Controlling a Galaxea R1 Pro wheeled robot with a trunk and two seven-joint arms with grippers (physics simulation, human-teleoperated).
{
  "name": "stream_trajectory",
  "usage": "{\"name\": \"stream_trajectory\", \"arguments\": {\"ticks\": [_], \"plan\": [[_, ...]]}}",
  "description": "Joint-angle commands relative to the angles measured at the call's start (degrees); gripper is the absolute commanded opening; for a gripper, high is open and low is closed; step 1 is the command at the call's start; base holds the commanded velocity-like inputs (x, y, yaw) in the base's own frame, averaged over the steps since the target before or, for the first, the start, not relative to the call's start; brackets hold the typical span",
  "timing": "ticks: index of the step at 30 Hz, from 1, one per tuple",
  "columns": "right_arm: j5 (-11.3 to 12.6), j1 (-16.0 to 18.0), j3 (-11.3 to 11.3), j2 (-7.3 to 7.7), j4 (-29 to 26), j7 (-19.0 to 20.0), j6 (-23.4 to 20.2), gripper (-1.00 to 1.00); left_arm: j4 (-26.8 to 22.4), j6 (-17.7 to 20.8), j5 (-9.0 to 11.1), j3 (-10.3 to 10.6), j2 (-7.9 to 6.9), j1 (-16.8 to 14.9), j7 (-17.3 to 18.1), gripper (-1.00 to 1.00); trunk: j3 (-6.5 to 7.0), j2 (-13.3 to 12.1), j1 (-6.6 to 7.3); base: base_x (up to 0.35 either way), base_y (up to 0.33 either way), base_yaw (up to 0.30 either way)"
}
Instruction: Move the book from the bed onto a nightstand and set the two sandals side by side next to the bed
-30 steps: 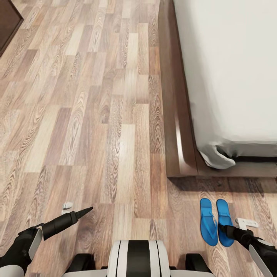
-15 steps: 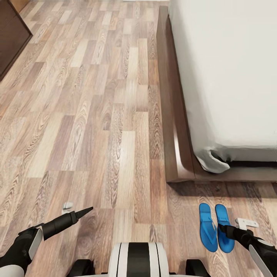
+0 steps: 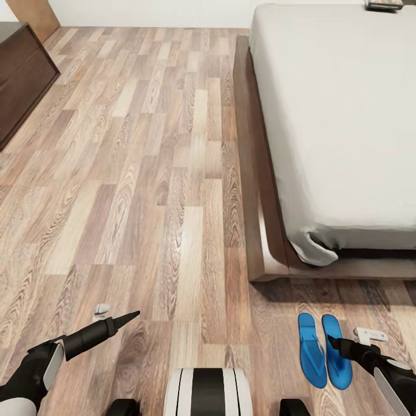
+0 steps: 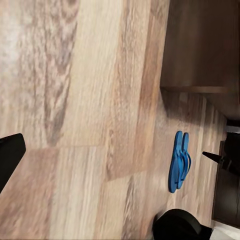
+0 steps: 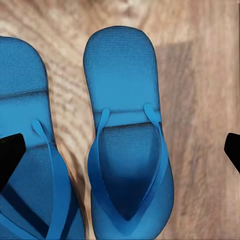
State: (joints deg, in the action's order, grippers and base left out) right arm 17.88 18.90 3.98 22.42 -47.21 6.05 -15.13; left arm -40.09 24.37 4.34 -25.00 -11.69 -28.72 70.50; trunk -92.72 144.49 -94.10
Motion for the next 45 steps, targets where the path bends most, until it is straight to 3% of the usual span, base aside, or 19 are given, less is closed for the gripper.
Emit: {"name": "stream_trajectory", "arguments": {"ticks": [1, 24, 27, 30, 33, 36, 40, 41, 45], "plan": [[0.3, 0.0, 0.1, -0.01, -0.1, 0.2, -0.3, 1.0, 0.0, 0.6, 0.1, -0.1, 0.0, 0.0, 0.2, 1.0, 0.2, 0.0, 0.03, 0.0, 0.0, 0.0], [0.7, -0.1, 0.2, 0.03, -0.6, 0.7, -0.7, 1.0, 0.2, 0.5, 0.0, 0.0, 0.15, 0.0, -0.2, 1.0, 5.29, -0.3, 0.62, 0.0, 0.0, 0.0], [0.7, -0.2, 0.2, 0.06, -3.0, 0.8, -1.0, 1.0, 0.3, 0.3, -0.2, 0.0, 0.92, 0.1, -0.4, 1.0, 5.96, -0.4, 0.7, 0.0, 0.0, 0.0], [0.9, -0.5, 0.2, 0.07, -9.2, 1.4, -1.3, 1.0, 0.4, 0.0, -0.4, 0.0, 1.22, 0.5, -2.4, 1.0, 6.62, -0.4, 0.78, 0.0, 0.0, 0.0], [1.0, -2.4, 0.2, 0.07, -13.8, 5.0, -2.3, 1.0, 1.0, -0.2, -0.4, 0.0, 1.29, 0.7, -6.3, 1.0, 7.29, -0.4, 0.86, 0.0, 0.0, 0.0], [1.0, -4.4, 0.2, 0.21, -15.7, 12.2, -4.0, 1.0, 4.6, -2.6, -0.5, 0.1, 1.2, 0.7, -9.6, 1.0, 7.95, -0.5, 0.93, 0.0, 0.0, 0.0], [1.0, -5.3, 0.2, 0.4, -15.2, 25.2, -6.4, 1.0, 12.0, -10.6, -0.5, 0.1, 0.64, 0.8, -11.2, 1.0, 8.84, -0.5, 1.04, 0.0, 0.0, 0.0], [1.0, -5.4, 0.2, 0.18, -11.7, 29.3, -6.8, 1.0, 18.1, -15.4, -0.6, 0.2, -0.33, 0.9, -11.6, 1.0, 9.06, -0.5, 1.06, 0.0, 0.0, 0.0], [1.0, -5.4, 0.2, 0.1, -7.3, 30.8, -6.7, 1.0, 21.6, -20.2, -0.6, 0.2, -0.68, 0.9, -11.8, 1.0, 9.95, -0.6, 1.17, 0.0, 0.0, 0.0]]}}
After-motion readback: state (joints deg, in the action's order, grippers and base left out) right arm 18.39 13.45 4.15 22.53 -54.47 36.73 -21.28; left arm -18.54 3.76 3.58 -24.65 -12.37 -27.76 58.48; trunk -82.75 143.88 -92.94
